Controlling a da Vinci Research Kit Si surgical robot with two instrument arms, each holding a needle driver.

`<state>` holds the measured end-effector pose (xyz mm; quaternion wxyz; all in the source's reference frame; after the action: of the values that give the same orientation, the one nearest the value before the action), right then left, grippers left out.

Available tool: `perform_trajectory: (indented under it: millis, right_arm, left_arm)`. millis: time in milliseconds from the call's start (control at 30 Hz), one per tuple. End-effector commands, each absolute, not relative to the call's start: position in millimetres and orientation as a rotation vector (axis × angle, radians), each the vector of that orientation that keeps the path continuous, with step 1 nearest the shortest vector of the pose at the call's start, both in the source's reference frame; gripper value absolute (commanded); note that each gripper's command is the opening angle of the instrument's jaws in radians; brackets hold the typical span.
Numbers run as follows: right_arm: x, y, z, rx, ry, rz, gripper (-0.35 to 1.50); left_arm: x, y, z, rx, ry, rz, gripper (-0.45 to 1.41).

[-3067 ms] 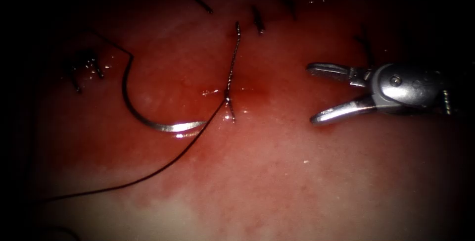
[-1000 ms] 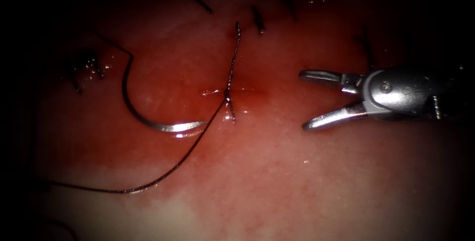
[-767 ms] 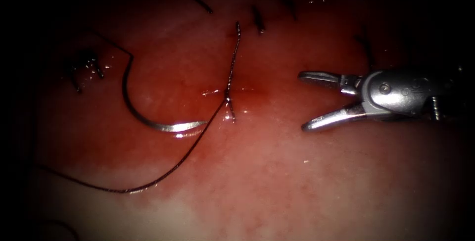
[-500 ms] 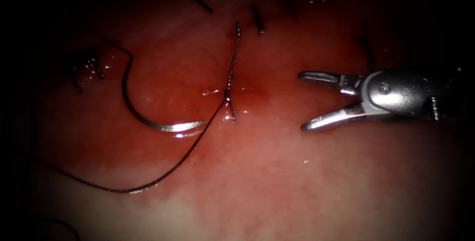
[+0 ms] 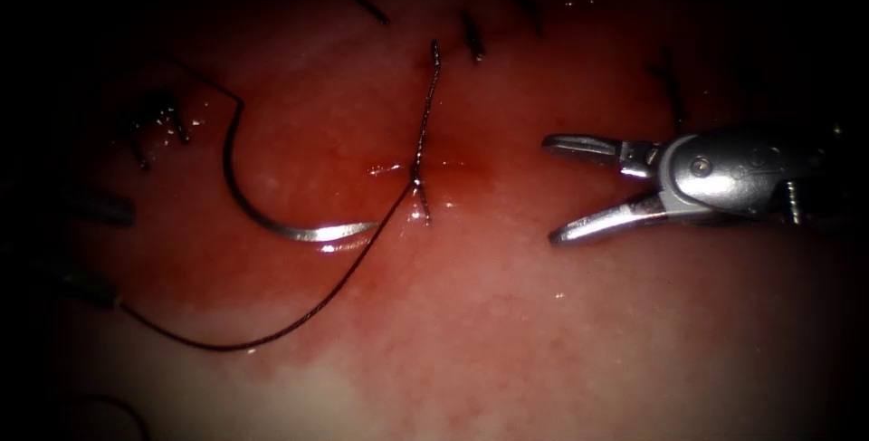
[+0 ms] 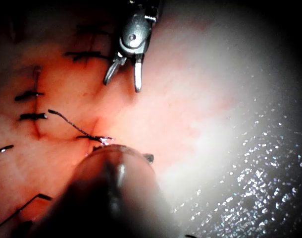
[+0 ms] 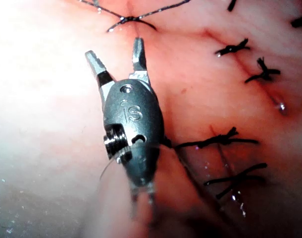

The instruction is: Wound Closure

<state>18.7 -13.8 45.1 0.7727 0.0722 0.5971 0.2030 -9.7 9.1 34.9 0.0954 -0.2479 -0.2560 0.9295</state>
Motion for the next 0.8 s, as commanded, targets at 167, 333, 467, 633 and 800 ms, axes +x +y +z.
perform_trajectory:
  millis: [167,333,467,633,800]
  right_arm:
    - [19.4,-14.5,45.5,0.159,1.295,0.44,0.93]
    - [19.4,-14.5,45.5,0.159,1.295,0.44,0.93]
    - [19.4,-14.5,45.5,0.159,1.295,0.441,0.93]
    - [19.5,-14.6,45.4,0.161,1.296,0.439,0.93]
    - [19.6,-14.6,45.4,0.16,1.296,0.44,0.93]
  left_arm:
    - [-8.6,6.4,39.8,-0.587,-0.732,2.873,0.34]
    - [-6.9,1.9,42.7,-0.499,-0.894,2.935,0.42]
    - [-7.0,1.8,43.0,-0.493,-0.898,2.957,0.66]
    - [-7.2,2.5,44.1,-0.469,-0.83,3.001,0.76]
    - [-6.9,3.1,46.4,-0.447,-0.794,3.018,0.69]
